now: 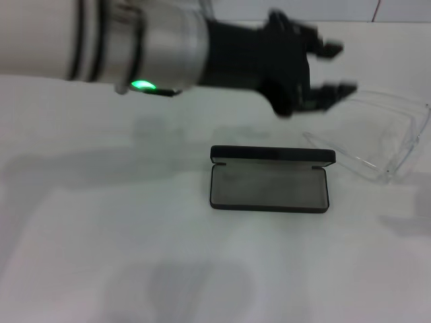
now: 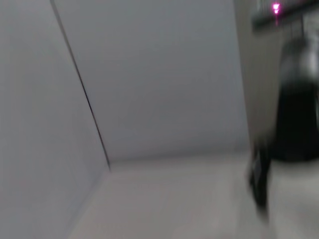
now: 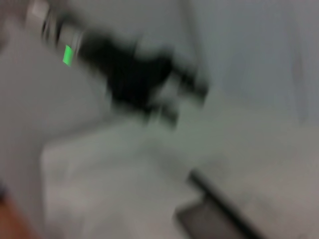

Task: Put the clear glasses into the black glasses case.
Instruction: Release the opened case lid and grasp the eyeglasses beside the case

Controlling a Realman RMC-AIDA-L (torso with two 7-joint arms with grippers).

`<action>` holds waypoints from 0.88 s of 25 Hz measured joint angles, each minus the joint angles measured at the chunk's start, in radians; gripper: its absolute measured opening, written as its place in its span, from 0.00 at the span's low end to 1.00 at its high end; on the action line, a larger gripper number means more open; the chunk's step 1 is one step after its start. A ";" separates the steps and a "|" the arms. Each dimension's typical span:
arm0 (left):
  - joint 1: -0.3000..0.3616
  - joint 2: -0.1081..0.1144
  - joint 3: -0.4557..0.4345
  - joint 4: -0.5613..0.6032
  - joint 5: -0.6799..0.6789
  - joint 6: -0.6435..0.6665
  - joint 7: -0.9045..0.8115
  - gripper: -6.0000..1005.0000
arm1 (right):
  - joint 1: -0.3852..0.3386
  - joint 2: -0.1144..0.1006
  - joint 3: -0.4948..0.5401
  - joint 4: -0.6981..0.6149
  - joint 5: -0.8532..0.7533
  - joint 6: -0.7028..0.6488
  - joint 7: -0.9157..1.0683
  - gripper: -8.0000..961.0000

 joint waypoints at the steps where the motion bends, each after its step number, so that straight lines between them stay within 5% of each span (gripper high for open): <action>1: 0.027 0.000 -0.032 -0.001 -0.080 0.003 0.026 0.48 | 0.023 0.001 -0.077 -0.083 -0.027 -0.007 0.043 0.91; 5: 0.134 0.001 -0.189 -0.039 -0.347 0.048 0.128 0.48 | 0.157 0.003 -0.308 -0.326 -0.214 -0.015 0.156 0.91; 15: 0.208 0.001 -0.345 -0.246 -0.603 0.154 0.243 0.47 | 0.397 -0.031 -0.499 -0.368 -0.508 -0.045 0.174 0.84; 22: 0.223 -0.001 -0.376 -0.325 -0.627 0.177 0.309 0.47 | 0.462 -0.004 -0.705 -0.370 -0.733 0.039 0.086 0.80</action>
